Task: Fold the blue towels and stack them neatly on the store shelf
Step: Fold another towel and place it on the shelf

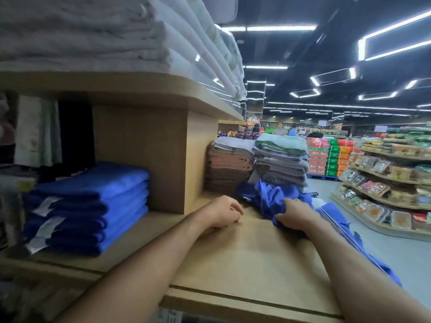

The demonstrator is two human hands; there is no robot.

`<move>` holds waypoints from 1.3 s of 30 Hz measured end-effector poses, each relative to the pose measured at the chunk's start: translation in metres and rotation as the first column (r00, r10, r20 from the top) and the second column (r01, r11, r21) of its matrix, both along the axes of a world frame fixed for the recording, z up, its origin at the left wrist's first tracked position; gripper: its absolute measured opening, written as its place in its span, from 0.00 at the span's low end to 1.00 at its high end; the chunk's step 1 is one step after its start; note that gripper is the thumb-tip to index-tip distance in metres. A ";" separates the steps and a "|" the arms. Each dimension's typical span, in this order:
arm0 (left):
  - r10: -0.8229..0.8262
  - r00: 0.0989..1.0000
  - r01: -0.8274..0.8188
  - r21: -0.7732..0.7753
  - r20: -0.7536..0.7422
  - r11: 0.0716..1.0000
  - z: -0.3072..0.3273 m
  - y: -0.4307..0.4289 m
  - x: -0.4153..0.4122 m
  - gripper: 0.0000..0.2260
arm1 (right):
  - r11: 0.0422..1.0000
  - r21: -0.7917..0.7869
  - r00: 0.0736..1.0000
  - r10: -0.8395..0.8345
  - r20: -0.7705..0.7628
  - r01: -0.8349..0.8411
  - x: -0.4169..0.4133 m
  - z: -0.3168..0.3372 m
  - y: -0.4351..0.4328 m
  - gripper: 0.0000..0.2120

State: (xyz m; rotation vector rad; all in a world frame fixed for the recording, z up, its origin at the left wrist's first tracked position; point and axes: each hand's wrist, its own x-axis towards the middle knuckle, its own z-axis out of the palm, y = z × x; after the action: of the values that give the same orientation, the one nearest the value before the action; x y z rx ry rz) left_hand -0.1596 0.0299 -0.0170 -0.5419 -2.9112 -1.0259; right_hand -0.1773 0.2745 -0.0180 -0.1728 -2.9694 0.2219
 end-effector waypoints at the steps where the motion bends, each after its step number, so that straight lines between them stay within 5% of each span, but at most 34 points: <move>1: 0.028 0.999 -0.029 0.072 0.020 0.997 -0.004 0.003 -0.005 0.05 | 0.999 -0.011 0.999 0.039 -0.034 -0.040 -0.001 0.002 -0.003 0.19; 4: 0.065 0.992 -0.093 0.290 0.105 0.952 -0.011 0.001 -0.016 0.14 | 0.918 -0.293 0.961 0.235 -0.145 -0.268 0.008 0.018 -0.021 0.16; 7: -0.042 0.938 -0.186 0.601 0.345 0.777 -0.001 -0.012 -0.019 0.23 | 0.574 -0.699 0.810 0.586 -0.014 -0.427 0.035 0.034 -0.047 0.10; 10: 0.089 0.943 -0.269 0.575 0.321 0.773 0.006 -0.023 -0.024 0.18 | 0.434 -0.790 0.731 0.682 -0.026 -0.433 0.046 0.042 -0.058 0.19; 13: 0.089 0.938 -0.293 0.631 0.334 0.719 0.006 -0.024 -0.024 0.15 | 0.600 -0.610 0.845 0.471 -0.254 -0.517 0.040 0.037 -0.057 0.07; 16: 0.058 0.927 -0.303 0.652 0.369 0.695 0.007 -0.026 -0.023 0.15 | 0.825 -0.417 0.913 0.407 -0.032 -0.382 0.034 0.026 -0.050 0.15; 19: 0.054 0.962 -0.217 0.632 0.266 0.744 0.010 -0.029 -0.023 0.11 | 0.911 -0.214 0.923 0.376 0.083 -0.352 0.032 0.021 -0.046 0.07; 24: 0.188 0.982 -0.154 0.478 -0.023 0.865 0.008 -0.041 -0.027 0.07 | 0.775 -0.607 0.984 0.110 -0.144 -0.175 0.025 0.027 -0.029 0.09; 26: 0.236 0.970 -0.187 0.425 -0.065 0.886 0.006 -0.043 -0.032 0.10 | 0.831 -0.534 0.950 -0.026 -0.312 -0.153 0.019 0.029 -0.020 0.17; 29: 0.269 0.960 -0.228 0.347 -0.073 0.910 0.004 -0.042 -0.036 0.15 | 0.907 -0.412 0.973 -0.009 -0.229 -0.088 0.017 0.029 -0.014 0.34; 32: 0.327 0.940 -0.273 0.359 -0.098 0.892 0.006 -0.044 -0.032 0.16 | 0.946 -0.282 0.960 0.081 -0.267 -0.158 0.022 0.032 -0.023 0.23; 34: 0.251 0.968 -0.226 0.489 0.013 0.842 0.010 -0.042 -0.024 0.13 | 0.851 -0.358 0.898 0.254 -0.359 -0.384 0.032 0.034 -0.042 0.04; 35: 0.156 0.982 -0.191 0.587 0.111 0.787 0.013 -0.040 -0.020 0.12 | 0.769 -0.420 0.865 0.342 -0.367 -0.482 0.036 0.033 -0.055 0.04; 37: -0.114 0.957 -0.124 0.734 0.265 0.668 0.020 -0.037 -0.012 0.15 | 0.632 -0.532 0.827 0.440 -0.351 -0.563 0.043 0.026 -0.078 0.15; 39: -0.340 0.881 -0.064 0.797 0.328 0.601 0.024 -0.036 -0.008 0.24 | 0.614 -0.554 0.826 0.442 -0.348 -0.562 0.045 0.021 -0.092 0.25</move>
State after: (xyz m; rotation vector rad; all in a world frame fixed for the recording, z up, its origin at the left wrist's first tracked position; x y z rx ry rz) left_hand -0.1680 -0.0059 0.0066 -0.5147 -2.2683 -2.5674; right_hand -0.1320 0.1827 0.0026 0.6051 -2.5480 1.2540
